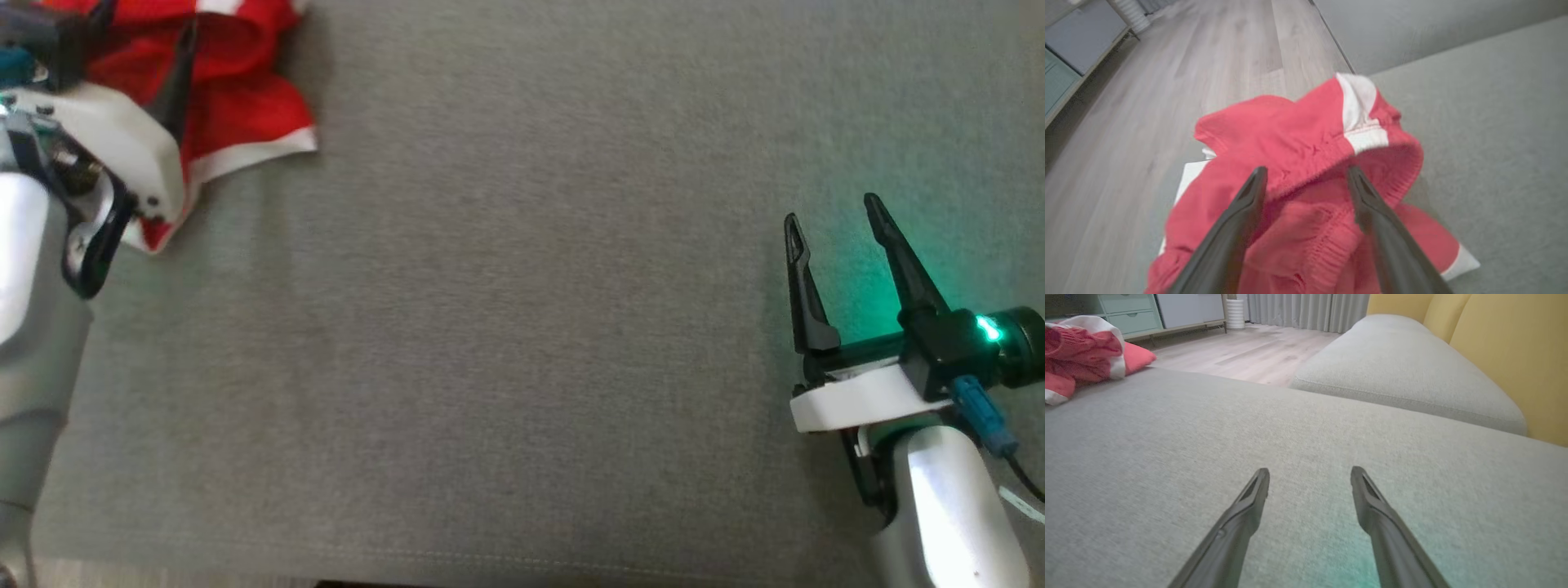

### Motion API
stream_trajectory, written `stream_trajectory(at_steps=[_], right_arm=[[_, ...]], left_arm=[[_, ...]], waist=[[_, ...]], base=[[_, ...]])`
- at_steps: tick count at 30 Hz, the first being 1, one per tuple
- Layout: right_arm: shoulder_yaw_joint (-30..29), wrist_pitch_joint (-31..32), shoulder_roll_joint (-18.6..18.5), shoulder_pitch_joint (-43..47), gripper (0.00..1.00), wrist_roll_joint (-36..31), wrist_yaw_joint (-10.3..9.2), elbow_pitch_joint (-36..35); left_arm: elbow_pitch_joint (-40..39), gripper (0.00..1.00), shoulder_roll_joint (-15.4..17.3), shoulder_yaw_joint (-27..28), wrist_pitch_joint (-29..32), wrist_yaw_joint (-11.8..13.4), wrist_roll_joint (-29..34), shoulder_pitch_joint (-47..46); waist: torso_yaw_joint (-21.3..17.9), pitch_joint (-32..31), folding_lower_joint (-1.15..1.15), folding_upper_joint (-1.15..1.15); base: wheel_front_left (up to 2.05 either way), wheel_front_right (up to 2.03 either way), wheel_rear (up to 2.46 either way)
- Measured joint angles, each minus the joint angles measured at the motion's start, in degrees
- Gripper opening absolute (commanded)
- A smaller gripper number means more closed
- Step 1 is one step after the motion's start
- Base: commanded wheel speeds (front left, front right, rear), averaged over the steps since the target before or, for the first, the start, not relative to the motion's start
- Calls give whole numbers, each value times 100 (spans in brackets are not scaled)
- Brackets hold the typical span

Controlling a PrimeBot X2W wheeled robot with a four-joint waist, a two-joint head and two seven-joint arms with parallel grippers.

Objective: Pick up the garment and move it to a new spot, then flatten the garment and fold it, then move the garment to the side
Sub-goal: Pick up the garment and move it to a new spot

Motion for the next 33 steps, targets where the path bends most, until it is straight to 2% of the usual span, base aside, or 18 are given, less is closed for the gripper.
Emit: stream_trajectory(at_steps=[5, 9, 10, 11, 12, 17, 22, 27, 33], right_arm=[[-3, 0, 0, -41, 100, 0, 0, -63], [-4, -2, 0, -127, 100, 0, 0, -94], [-5, -2, -1, -127, 100, 0, 0, -93], [-4, -7, 0, -127, 100, 0, 0, -91], [-5, -7, -1, -127, 100, 1, 0, -82], [0, -66, -1, -173, 100, 18, 0, 12], [22, -190, -1, -201, 100, 186, 0, 258], [45, -316, 0, -190, 100, 421, 0, 553], [82, -431, 0, -76, 100, 783, 0, 931]], left_arm=[[612, 100, 245, -276, -34, 0, -44, -159], [1031, 100, 341, -497, -71, 0, 191, -422], [1135, 60, 342, -554, -109, 0, 238, -483], [1207, 33, 342, -576, -149, 0, 263, -524], [1279, 0, 336, -586, -260, 0, 296, -566], [1492, 0, 319, -588, -956, 56, 389, -669], [1503, 0, 300, -587, -1399, 59, 389, -953], [1348, 0, 293, -789, -1457, 52, 438, -1106], [757, 0, 78, -1330, -1412, 1, 339, -1177]], waist=[[-240, 333, -1, 0], [-365, 494, 0, 0], [-383, 514, 0, 0], [-396, 527, -1, 0], [-398, 527, -1, 0], [-373, 387, -2, 0], [-353, 63, -2, 0], [-381, -418, -2, 0], [-580, -1197, -3, 1]], base=[[0, 0, 0], [0, 0, 0], [0, 0, 0], [0, 0, 0], [0, 0, 0], [0, 0, 0], [0, 0, 0], [0, 0, 0], [0, 0, 0]])
